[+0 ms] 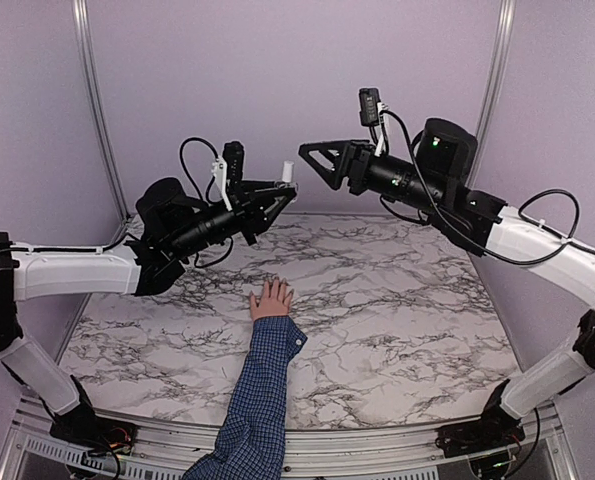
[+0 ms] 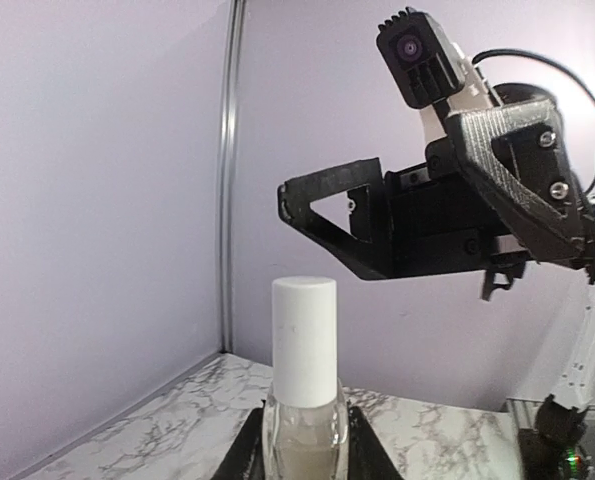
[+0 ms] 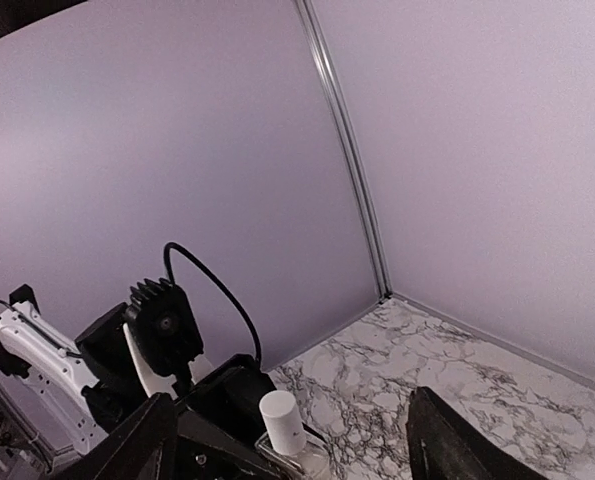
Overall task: Paint the nails
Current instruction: Screw the nail polish bottle cap onto the nail polish bottle.
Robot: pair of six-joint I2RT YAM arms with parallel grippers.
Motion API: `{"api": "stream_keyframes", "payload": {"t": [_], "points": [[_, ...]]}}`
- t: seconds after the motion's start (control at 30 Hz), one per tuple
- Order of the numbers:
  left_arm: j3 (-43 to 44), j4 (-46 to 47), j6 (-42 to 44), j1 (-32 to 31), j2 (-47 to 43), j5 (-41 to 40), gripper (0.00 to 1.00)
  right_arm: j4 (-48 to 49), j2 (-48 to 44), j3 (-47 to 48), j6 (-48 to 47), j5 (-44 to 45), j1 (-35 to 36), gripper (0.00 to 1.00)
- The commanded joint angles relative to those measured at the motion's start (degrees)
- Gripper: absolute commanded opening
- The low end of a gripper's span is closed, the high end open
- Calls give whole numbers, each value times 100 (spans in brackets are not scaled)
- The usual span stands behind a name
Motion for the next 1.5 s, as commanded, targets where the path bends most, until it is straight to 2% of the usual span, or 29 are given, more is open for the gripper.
{"api": "stream_keyframes", "payload": {"t": [0.0, 0.27, 0.47, 0.77, 0.93, 1.27, 1.47], "points": [[55, 358, -1189, 245, -385, 2309, 0, 708, -336, 5, -223, -1906, -239, 78], [895, 625, -2807, 234, -256, 4297, 0, 928, -218, 479, -304, -4016, -269, 75], [1143, 849, -3325, 96, -204, 4778, 0, 1073, -57, 770, -166, -4595, -215, 63], [1132, 885, -3377, -46, -79, 4821, 0, 885, 346, 1186, -26, -4797, 232, 59], [1111, 897, -3379, -63, -80, 4825, 0, 892, 482, 1194, 54, -4798, 436, 53], [1133, 918, -3364, -60, -4, 4827, 0, 1083, 568, 1169, 261, -4801, 482, 31], [1153, 929, -3346, -52, 31, 4796, 0, 955, 550, 1134, 190, -4791, 490, 25]]}}
